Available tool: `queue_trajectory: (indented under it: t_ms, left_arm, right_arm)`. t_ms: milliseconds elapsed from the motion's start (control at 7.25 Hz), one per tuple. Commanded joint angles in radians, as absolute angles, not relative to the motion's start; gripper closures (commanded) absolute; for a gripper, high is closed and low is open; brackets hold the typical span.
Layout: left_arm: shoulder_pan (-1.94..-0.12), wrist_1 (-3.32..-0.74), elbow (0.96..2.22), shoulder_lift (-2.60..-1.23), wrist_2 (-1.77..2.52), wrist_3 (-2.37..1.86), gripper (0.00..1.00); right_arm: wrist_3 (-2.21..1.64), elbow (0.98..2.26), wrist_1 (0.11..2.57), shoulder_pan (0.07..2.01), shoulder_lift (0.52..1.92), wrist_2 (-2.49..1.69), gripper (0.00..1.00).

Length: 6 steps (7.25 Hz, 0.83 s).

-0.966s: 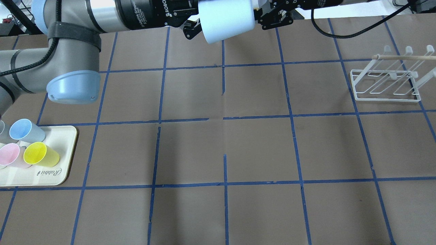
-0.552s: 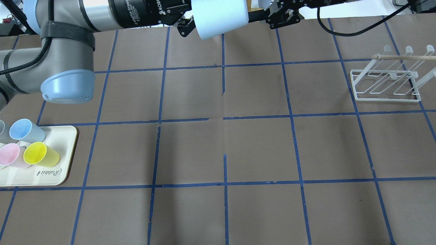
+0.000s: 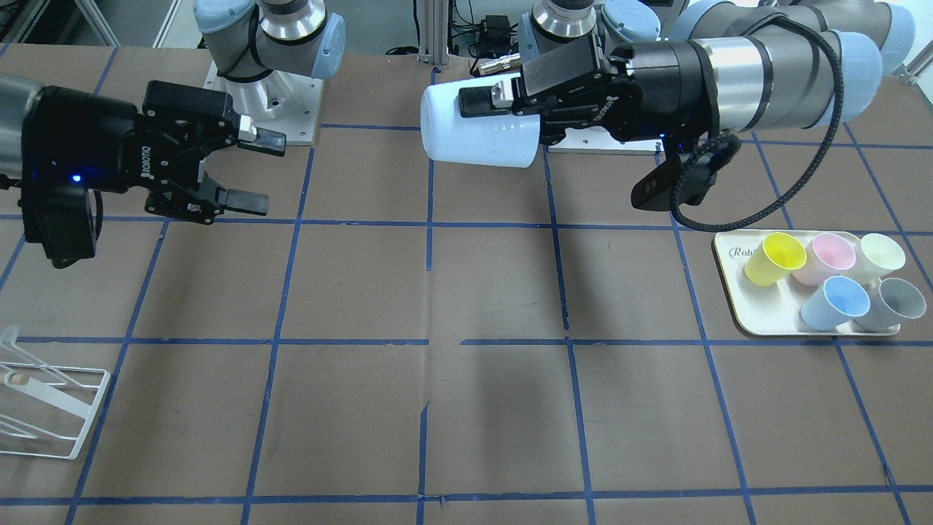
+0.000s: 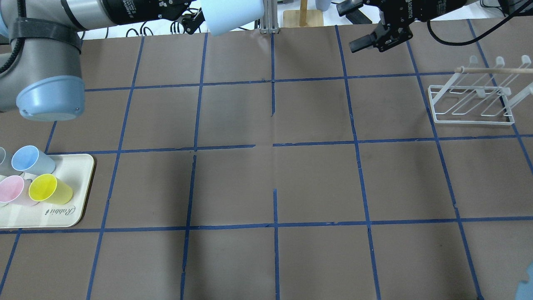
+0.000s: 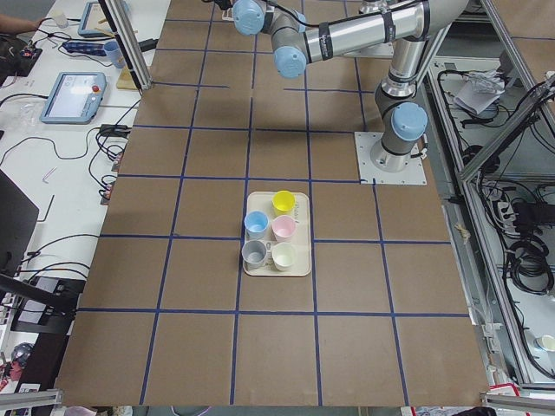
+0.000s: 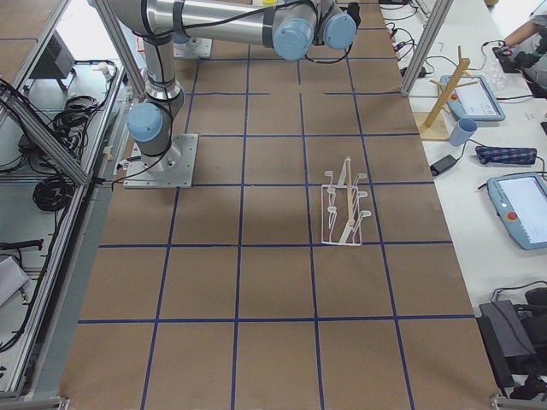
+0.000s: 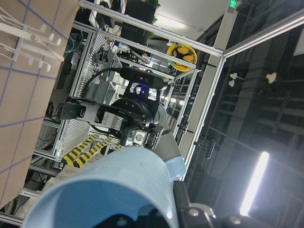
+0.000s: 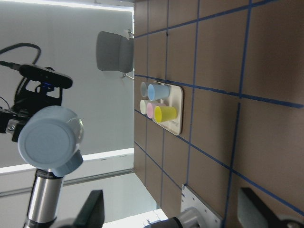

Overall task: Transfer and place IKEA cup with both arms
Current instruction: 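Lower the cup with the left gripper while the right gripper withdraws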

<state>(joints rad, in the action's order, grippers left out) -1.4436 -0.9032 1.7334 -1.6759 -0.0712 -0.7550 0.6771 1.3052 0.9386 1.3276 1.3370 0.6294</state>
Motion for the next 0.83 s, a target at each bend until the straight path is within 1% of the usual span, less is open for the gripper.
queue_trajectory:
  t_ms: [0, 276, 552, 690]
  left_arm:
    - [-1.437, -0.891, 1.714, -1.66, -0.303, -0.744, 1.0]
    - [-1.436, -0.876, 1.645, -1.696, -0.527, -0.657, 1.0]
    - [-1.442, -0.885, 1.675, -1.695, -0.665, -0.528, 1.0]
    - [-1.442, -0.888, 1.69, -1.7, -0.73, -0.472, 1.0]
  right_arm:
    - [0.42, 1.292, 1.141, 1.342, 1.322, 0.989, 0.0]
    - [0.158, 1.293, 1.205, 1.408, 1.37, 1.229, 0.0]
    - [-0.085, 1.327, 1.308, 1.579, 1.4, 1.485, 0.0]
    - [-0.148, 1.374, 1.348, 1.627, 1.413, 1.535, 0.01]
